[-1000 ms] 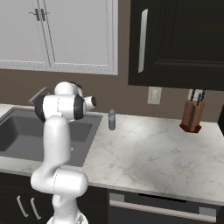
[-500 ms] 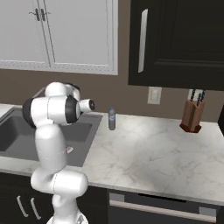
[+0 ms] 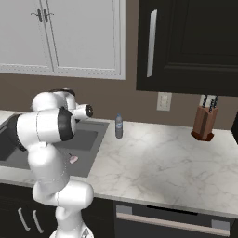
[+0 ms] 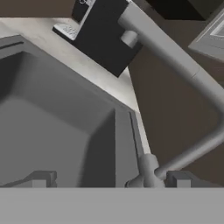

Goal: Turn on the sink faucet. Then move the garlic from the counter to the sink. Turn off the sink. Move the vegetable from the sink to the pot next to the stove. Finally move the pot to the rear right burner.

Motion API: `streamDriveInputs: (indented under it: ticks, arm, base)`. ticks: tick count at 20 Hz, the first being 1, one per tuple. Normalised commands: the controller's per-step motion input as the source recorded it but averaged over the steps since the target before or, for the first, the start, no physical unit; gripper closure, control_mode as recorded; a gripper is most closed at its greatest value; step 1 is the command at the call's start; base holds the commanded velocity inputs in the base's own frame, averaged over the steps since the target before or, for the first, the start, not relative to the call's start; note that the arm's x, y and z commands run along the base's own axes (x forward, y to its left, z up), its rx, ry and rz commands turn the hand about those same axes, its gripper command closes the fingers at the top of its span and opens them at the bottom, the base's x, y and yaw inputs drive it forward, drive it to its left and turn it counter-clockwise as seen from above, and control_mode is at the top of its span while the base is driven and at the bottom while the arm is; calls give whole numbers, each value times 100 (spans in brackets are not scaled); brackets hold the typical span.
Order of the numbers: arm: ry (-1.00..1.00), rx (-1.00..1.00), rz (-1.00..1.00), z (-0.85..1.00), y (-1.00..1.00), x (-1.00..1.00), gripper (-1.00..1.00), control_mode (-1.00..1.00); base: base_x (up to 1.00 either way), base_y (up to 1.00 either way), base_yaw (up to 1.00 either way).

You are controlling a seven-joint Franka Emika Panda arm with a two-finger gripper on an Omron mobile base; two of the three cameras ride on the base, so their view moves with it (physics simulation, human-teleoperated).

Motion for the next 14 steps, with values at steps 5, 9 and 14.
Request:
streamDriveInputs:
  ticks: [5,9,14]
  arm:
    - [19,-3,-14,7,0,-49,-100,-100]
    - [19,-2,-18,16,-1,-52,-100,-100]
    - [17,-1,-23,29,-1,-40,-100,-100]
  base:
    - [0,0,0]
    - [0,0,0]
    - [0,0,0]
